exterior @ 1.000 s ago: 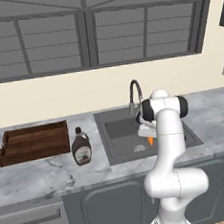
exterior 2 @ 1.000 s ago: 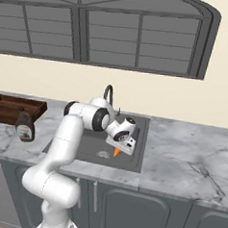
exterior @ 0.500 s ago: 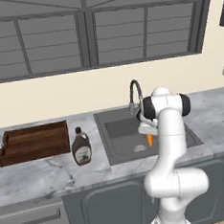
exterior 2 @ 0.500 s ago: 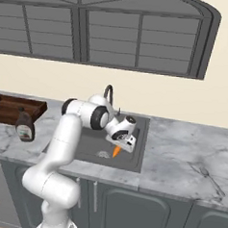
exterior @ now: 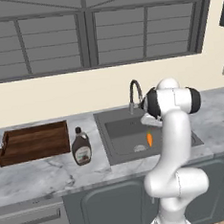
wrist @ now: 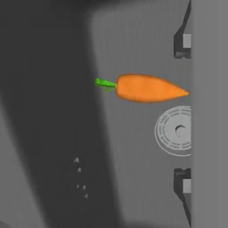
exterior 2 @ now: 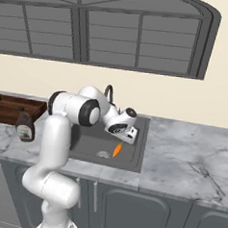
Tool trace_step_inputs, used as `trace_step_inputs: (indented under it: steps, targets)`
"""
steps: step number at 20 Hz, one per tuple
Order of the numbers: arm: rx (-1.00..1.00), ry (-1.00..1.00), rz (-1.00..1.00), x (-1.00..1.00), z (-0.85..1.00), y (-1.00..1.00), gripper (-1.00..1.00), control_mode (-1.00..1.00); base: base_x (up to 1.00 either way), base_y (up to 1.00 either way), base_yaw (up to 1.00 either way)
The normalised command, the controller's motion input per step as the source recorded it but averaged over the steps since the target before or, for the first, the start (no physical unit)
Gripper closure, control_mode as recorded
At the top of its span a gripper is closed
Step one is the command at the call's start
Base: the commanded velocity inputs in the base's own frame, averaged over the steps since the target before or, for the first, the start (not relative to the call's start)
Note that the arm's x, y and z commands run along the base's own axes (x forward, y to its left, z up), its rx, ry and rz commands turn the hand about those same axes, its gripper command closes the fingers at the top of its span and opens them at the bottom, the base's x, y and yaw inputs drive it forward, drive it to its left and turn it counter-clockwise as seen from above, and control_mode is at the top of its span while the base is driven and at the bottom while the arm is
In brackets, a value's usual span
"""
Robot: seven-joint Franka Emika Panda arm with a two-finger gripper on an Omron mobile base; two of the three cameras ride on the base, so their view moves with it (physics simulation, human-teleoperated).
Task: Pick up all produce items and place them in the sink. Turn on the sink faucet to wash them. Then turn the sink off and put them in the tray.
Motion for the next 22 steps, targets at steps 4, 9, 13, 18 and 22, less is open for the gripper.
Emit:
trace_step_inputs:
  steps: [4, 9, 13, 18, 22]
  targets:
    - [0.17, -0.12, 0.08, 0.00, 0.72, -0.31, -1.00, -1.00, 0.00, 0.00, 0.00]
    - [0.13, -0.20, 0.05, 0.06, 0.52, -0.15, -1.00, -1.00, 0.00, 0.00, 0.00]
    - [0.05, -0.29, 0.00, 0.11, 0.26, 0.00, -1.00, -1.00, 0.00, 0.00, 0.00]
    - [0.03, -0.18, 0.00, 0.25, 0.19, 0.00, -1.00, -1.00, 0.00, 0.00, 0.00]
    - [0.04, -0.02, 0.00, 0.27, 0.31, 0.00, -1.00, -1.00, 0.00, 0.00, 0.00]
